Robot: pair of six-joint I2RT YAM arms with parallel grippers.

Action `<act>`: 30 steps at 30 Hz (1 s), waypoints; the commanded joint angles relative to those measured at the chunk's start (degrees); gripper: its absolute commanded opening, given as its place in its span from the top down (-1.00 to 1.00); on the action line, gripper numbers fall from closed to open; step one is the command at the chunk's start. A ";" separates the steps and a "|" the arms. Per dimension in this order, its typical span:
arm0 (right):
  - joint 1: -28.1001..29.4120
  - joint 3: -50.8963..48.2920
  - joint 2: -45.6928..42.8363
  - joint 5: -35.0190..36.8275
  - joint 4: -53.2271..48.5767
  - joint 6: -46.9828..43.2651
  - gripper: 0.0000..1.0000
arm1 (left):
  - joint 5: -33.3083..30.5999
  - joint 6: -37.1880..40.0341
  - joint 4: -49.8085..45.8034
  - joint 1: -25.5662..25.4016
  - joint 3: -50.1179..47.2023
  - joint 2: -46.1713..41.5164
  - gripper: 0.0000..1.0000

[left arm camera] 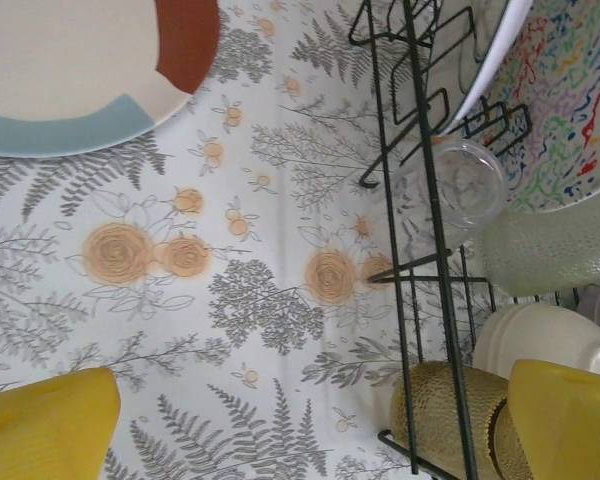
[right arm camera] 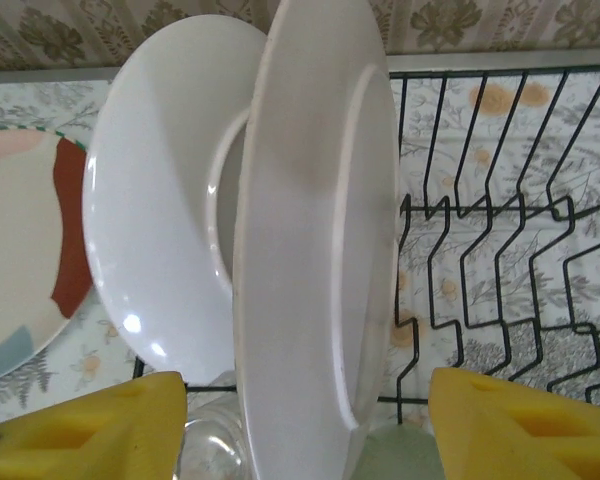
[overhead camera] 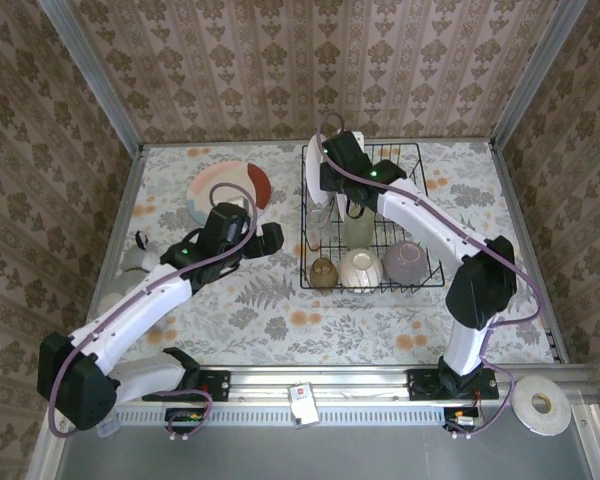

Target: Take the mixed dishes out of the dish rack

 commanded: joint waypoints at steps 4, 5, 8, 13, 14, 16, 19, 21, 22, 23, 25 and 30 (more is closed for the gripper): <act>0.85 4.60 3.80 7.33 -2.77 0.99 -0.03 | 2.45 1.14 1.20 2.70 -2.58 -3.63 -0.99; 1.00 5.12 4.40 7.87 -2.91 0.99 0.03 | 2.55 1.23 1.20 2.87 -2.82 -3.97 -0.99; 1.59 6.60 5.92 10.47 -3.49 0.64 0.20 | 2.93 1.31 0.99 3.46 -3.36 -4.60 -1.00; 2.59 9.13 8.30 14.52 -4.67 0.38 0.42 | 3.77 1.43 1.04 4.18 -3.78 -5.29 -1.00; 2.90 9.63 8.77 15.57 -5.19 0.34 0.46 | 4.04 1.74 1.24 4.19 -3.76 -5.55 -1.00; 3.21 10.27 9.41 16.88 -5.55 0.53 0.53 | 5.01 2.63 2.13 4.36 -4.06 -6.29 -0.99; 3.74 10.78 10.11 18.34 -5.85 0.86 0.67 | 9.06 4.46 5.08 5.37 -5.10 -8.30 -1.00; 3.92 11.23 10.62 19.03 -6.41 1.22 0.77 | 13.40 5.18 8.09 6.73 -6.34 -9.97 -1.00; 4.01 11.47 10.82 19.39 -6.68 1.36 0.84 | 16.12 5.42 9.95 7.70 -7.27 -10.99 -1.00; 4.09 11.70 10.95 19.87 -7.08 1.57 0.91 | 18.81 5.54 11.64 8.66 -8.03 -11.92 -0.99; 4.32 11.92 10.96 20.67 -7.42 1.89 0.95 | 22.93 5.66 13.92 10.07 -9.14 -13.82 -1.00; 4.88 12.61 10.51 22.52 -7.70 2.66 1.00 | 24.97 5.61 14.85 13.73 -10.90 -17.65 -1.00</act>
